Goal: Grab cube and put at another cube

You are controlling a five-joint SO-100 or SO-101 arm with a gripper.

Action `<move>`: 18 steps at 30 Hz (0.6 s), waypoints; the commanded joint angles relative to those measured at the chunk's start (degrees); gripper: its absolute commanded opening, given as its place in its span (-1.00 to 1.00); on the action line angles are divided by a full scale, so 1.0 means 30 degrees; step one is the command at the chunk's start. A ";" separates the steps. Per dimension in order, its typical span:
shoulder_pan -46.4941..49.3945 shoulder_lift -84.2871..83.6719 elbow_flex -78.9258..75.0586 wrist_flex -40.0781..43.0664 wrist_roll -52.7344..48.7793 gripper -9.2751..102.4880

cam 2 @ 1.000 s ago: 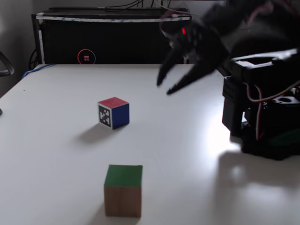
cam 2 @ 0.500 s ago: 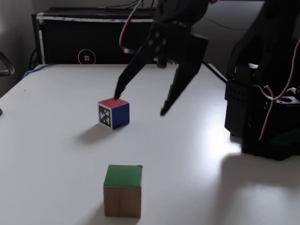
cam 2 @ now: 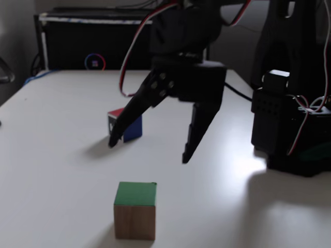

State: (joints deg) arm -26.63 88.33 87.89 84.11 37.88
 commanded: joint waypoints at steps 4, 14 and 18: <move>-0.0322 -0.1846 -0.2520 0.0176 0.0293 0.11; -0.0703 -0.5068 -0.5068 0.0293 0.0938 0.12; -0.0791 -0.6299 -0.6064 0.0498 0.1143 0.14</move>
State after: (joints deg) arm -28.30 69.79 73.21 84.99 40.96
